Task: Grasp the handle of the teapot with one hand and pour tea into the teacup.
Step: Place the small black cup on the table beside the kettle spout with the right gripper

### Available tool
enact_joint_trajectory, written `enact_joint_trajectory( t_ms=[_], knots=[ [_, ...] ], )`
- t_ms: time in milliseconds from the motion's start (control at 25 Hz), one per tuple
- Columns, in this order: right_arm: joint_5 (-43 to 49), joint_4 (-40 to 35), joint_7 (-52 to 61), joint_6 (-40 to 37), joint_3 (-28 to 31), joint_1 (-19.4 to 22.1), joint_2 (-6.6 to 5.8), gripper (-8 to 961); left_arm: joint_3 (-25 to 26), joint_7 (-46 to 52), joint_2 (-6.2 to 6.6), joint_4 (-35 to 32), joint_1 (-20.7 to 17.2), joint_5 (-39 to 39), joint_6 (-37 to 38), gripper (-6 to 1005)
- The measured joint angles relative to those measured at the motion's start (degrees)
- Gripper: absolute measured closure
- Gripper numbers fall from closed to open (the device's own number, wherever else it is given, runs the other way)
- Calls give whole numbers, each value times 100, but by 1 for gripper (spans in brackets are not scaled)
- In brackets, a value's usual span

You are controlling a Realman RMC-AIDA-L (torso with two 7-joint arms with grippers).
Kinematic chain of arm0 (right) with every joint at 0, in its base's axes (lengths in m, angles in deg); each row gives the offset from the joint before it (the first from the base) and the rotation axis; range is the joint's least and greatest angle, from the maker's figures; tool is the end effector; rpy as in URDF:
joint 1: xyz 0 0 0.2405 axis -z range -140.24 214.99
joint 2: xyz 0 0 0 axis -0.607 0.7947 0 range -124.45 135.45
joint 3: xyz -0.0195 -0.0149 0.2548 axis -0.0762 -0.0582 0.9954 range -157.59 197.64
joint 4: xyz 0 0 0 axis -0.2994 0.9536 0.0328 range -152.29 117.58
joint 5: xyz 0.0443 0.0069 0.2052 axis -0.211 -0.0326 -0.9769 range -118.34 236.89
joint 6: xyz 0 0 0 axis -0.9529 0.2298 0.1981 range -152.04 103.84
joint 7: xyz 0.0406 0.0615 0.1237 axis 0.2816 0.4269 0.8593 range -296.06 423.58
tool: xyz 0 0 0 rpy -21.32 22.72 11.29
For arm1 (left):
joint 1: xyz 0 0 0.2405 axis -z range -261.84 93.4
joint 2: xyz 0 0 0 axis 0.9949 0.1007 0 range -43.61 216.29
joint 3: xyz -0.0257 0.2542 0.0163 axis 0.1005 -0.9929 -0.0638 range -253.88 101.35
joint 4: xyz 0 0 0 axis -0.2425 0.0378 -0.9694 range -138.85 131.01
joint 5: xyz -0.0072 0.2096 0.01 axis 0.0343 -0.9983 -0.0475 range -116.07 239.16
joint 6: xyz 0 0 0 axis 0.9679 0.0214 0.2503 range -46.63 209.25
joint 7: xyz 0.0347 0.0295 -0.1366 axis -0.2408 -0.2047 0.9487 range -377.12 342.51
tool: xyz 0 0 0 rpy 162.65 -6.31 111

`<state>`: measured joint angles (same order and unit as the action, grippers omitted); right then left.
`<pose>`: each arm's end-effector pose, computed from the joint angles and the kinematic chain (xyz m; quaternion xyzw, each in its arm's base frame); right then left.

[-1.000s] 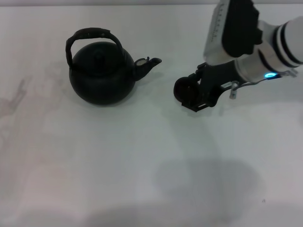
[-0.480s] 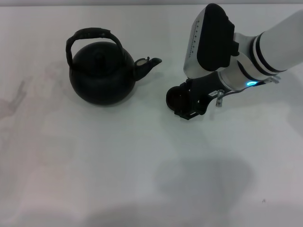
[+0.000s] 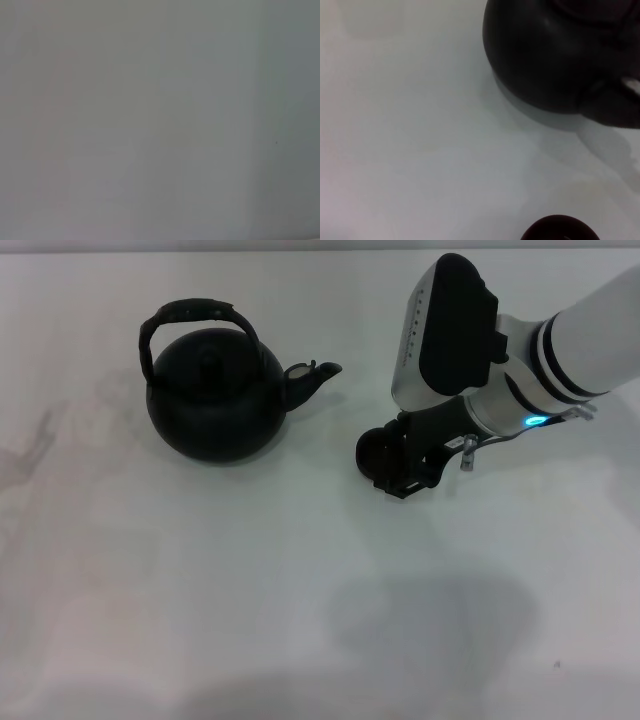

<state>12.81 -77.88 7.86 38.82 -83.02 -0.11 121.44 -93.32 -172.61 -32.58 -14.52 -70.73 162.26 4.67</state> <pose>0.1838 0.3556 -0.0857 -0.9762 0.0712 -0.1698 0.1144 -0.3944 0.2512 0.0269 -0.7218 -0.2373 -0.2622 0.5949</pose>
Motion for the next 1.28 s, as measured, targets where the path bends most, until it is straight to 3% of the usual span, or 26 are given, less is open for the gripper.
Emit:
enact_joint_trajectory(
  t_ms=[880,1080,1280],
  knots=[
    [-147,167,-69,-19,62,-26,-25,223,1,0,10,-20,66,0,54,119],
    [-144,169,-70,-42,66,-21,-27,106,1,0,17,-20,66,0,54,118],
    [-160,153,-77,-22,194,2,-28,105,1,0,19,-20,57,0,59,118]
  ],
)
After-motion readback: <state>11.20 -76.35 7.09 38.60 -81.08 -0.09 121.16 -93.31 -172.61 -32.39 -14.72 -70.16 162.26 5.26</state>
